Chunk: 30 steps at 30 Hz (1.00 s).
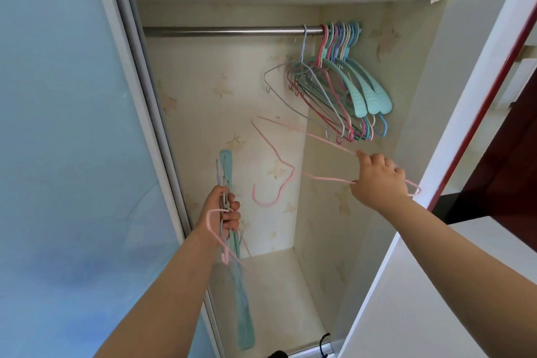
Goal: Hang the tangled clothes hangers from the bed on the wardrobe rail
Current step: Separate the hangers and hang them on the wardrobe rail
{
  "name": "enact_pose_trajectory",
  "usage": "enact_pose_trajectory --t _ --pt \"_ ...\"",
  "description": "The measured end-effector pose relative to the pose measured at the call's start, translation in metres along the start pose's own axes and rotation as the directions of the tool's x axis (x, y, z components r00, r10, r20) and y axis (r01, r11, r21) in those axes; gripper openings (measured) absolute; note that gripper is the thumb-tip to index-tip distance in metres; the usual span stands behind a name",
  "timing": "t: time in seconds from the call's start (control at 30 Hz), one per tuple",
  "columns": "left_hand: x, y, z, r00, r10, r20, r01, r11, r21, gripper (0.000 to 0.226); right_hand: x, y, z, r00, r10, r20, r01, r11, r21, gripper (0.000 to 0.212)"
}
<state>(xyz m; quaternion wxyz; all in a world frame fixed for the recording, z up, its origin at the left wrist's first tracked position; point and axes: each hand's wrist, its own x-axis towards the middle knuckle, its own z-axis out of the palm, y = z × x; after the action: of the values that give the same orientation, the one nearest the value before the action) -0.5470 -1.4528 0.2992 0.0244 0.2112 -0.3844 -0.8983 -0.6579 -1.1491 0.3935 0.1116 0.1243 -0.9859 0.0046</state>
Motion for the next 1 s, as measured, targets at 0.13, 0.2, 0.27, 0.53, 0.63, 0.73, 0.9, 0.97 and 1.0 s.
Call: enact_pose_trajectory --t 0.13,0.2,0.27,0.53,0.63,0.73,0.9,0.97,1.0 --pt "0.002 0.0 -0.006 1.0 -0.002 0.019 0.004 0.996 -0.092 0.037 0.0 -0.001 0.009 0.875 -0.078 0.477 -0.234 0.795 0.56 0.039" --pt "0.003 0.001 -0.001 1.0 0.001 -0.002 -0.001 0.994 -0.11 0.036 -0.006 -0.01 0.016 0.778 -0.154 0.609 -0.431 0.574 0.696 0.046" --pt "0.005 0.006 0.006 0.999 0.015 -0.042 -0.02 0.993 -0.12 0.032 -0.007 -0.022 0.02 0.729 -0.249 0.637 -0.535 0.374 0.758 0.04" --pt "0.001 0.038 0.035 0.999 0.053 -0.002 -0.053 0.986 -0.158 0.027 0.033 -0.081 -0.036 0.873 -0.279 0.4 -0.422 -0.021 0.906 0.024" --pt "-0.002 0.045 0.042 0.998 0.067 0.019 -0.064 0.987 -0.147 0.027 0.057 -0.096 -0.059 0.904 -0.206 0.375 -0.38 0.016 0.925 0.069" --pt "-0.004 0.05 0.051 0.998 0.056 0.016 -0.053 0.987 -0.153 0.036 0.076 -0.112 -0.073 0.936 -0.118 0.331 -0.324 0.071 0.943 0.076" --pt "-0.008 0.057 0.06 0.996 0.057 0.07 -0.043 0.983 -0.177 0.038 0.101 -0.119 -0.08 0.918 -0.068 0.39 -0.37 0.204 0.906 0.072" --pt "-0.009 0.061 0.059 0.992 0.052 0.111 -0.031 0.983 -0.179 0.034 0.109 -0.114 -0.079 0.883 -0.042 0.467 -0.449 0.216 0.867 0.076" --pt "-0.01 0.063 0.059 0.991 0.051 0.121 -0.031 0.985 -0.167 0.034 0.113 -0.11 -0.078 0.862 -0.031 0.507 -0.49 0.214 0.845 0.079"
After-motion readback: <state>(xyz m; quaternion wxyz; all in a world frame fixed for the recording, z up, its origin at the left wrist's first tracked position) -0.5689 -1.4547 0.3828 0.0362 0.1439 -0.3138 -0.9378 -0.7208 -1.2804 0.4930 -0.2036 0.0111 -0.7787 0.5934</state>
